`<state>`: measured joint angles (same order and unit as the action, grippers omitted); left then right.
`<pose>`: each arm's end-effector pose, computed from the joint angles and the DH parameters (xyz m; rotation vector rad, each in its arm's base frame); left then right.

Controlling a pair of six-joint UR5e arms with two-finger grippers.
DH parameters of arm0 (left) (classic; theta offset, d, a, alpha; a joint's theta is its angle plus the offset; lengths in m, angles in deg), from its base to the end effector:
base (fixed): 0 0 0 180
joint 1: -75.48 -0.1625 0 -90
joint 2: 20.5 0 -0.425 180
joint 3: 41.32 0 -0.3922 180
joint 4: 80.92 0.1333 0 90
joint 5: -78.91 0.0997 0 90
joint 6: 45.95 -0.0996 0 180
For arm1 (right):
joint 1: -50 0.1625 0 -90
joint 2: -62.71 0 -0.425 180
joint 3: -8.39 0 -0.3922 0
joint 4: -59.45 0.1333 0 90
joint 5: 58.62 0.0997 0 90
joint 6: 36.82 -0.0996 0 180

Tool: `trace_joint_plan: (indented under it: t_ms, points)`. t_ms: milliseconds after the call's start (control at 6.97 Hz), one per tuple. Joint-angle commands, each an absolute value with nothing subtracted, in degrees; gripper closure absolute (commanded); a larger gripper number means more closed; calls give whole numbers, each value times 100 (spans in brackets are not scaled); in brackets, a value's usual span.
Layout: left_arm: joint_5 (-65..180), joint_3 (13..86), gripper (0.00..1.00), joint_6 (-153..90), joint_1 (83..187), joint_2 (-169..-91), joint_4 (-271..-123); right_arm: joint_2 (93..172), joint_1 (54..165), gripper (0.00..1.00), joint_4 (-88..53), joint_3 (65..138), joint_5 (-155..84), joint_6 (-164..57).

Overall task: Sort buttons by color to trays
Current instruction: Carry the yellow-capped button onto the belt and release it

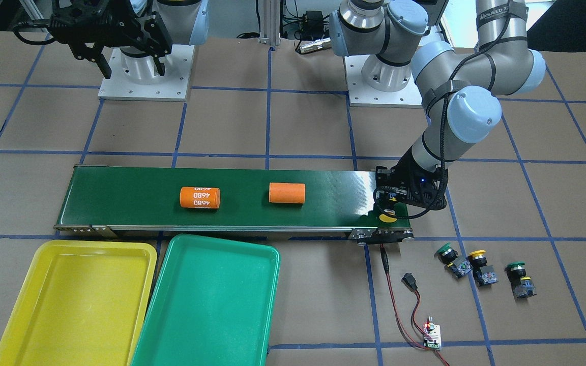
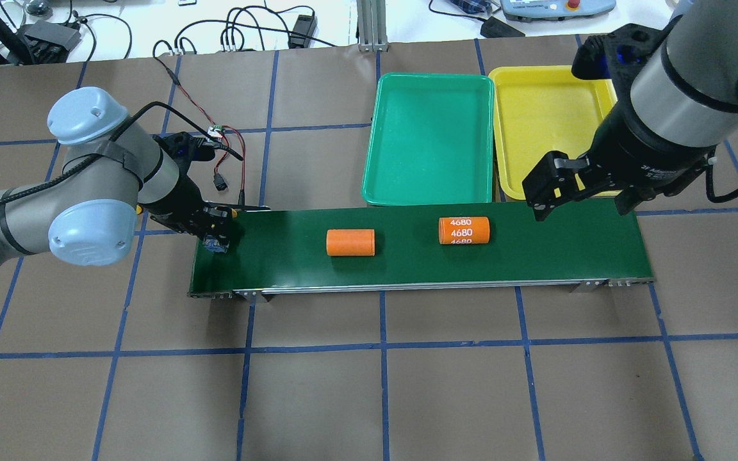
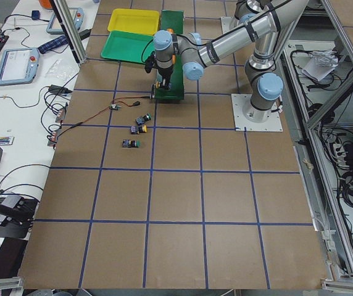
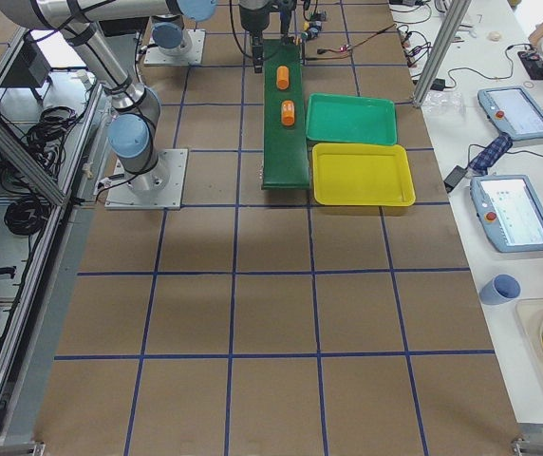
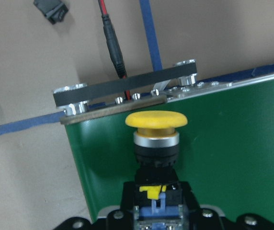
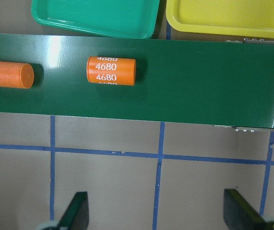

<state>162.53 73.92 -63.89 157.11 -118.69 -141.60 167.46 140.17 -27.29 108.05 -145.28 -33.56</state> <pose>-0.0729 -0.4961 0.2612 -0.2456 -3.0061 -0.0671 0.1402 -0.3849 0.5121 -0.0937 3.0823 -0.0517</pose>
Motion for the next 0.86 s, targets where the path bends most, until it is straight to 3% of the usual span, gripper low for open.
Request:
trace_joint_plan:
  t_ms: [0, 144, 718]
  points:
    - [16258, 7425, 17, -6309, 15713, -11797, -14270, 16739, 14017, 0, -2729, 10805, -14528, -3357]
    - [16258, 7426, 0, -6309, 15713, -11753, -14288, 16747, 14017, 0, -2729, 10805, -14528, -3357]
    - [16902, 7032, 0, -6396, 15442, -11304, -14385, 16739, 14017, 0, -2729, 10805, -14528, -3357]
